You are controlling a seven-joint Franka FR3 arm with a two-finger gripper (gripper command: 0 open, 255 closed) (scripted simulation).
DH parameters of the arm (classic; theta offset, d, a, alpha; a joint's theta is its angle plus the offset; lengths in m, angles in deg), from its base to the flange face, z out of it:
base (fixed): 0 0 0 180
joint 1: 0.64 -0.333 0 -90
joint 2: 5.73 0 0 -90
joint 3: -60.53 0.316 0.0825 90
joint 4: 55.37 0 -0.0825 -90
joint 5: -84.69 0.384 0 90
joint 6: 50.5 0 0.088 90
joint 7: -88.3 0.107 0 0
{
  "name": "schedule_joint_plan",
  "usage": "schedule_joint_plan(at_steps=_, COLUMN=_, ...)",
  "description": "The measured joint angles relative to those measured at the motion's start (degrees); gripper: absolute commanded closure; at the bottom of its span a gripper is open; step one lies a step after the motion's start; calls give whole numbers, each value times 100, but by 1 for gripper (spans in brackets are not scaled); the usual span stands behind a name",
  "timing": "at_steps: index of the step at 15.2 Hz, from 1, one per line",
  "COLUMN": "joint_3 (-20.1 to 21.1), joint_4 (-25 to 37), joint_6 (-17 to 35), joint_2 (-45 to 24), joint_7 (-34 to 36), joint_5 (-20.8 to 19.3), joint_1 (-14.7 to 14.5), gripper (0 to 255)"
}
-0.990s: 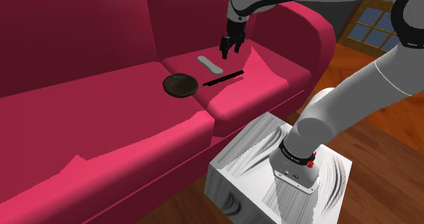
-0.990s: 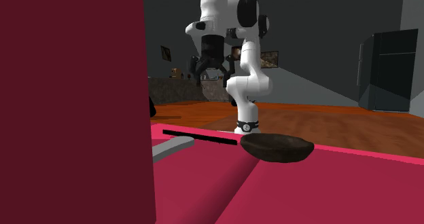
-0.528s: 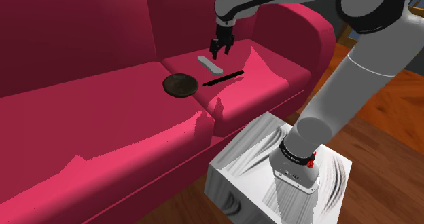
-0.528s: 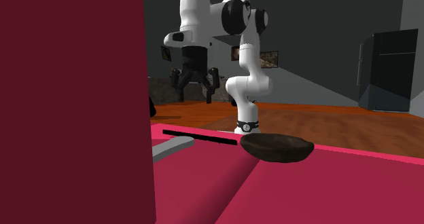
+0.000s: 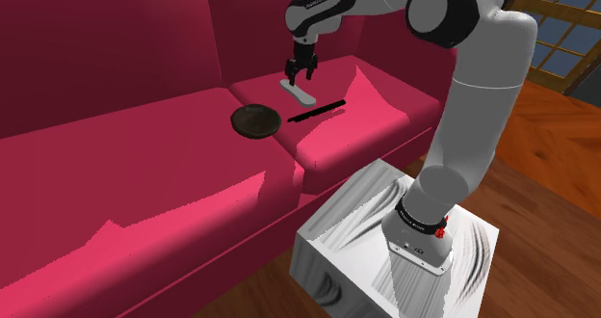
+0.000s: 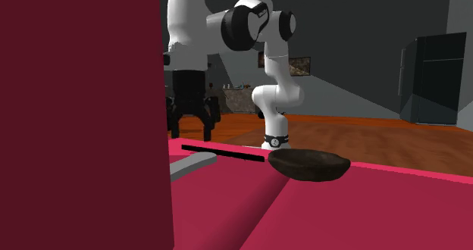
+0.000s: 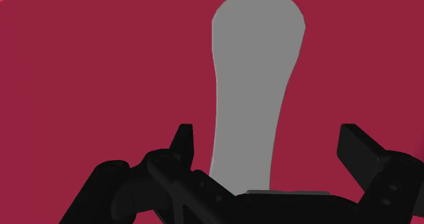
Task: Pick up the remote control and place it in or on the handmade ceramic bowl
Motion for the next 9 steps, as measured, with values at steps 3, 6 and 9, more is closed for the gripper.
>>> schedule_joint_plan(at_steps=3, joint_3=-3, joint_4=421, joint_6=-6, joint_2=-446, joint_7=-60, joint_5=122, joint_1=88, gripper=0)
schedule_joint_plan(at_steps=6, joint_3=12, joint_4=412, joint_6=164, joint_2=-613, joint_7=-78, joint_5=163, joint_1=102, gripper=0)
schedule_joint_plan(at_steps=9, joint_3=27, joint_4=311, joint_6=386, joint_2=-737, joint_7=-97, joint_5=197, joint_1=108, gripper=0)
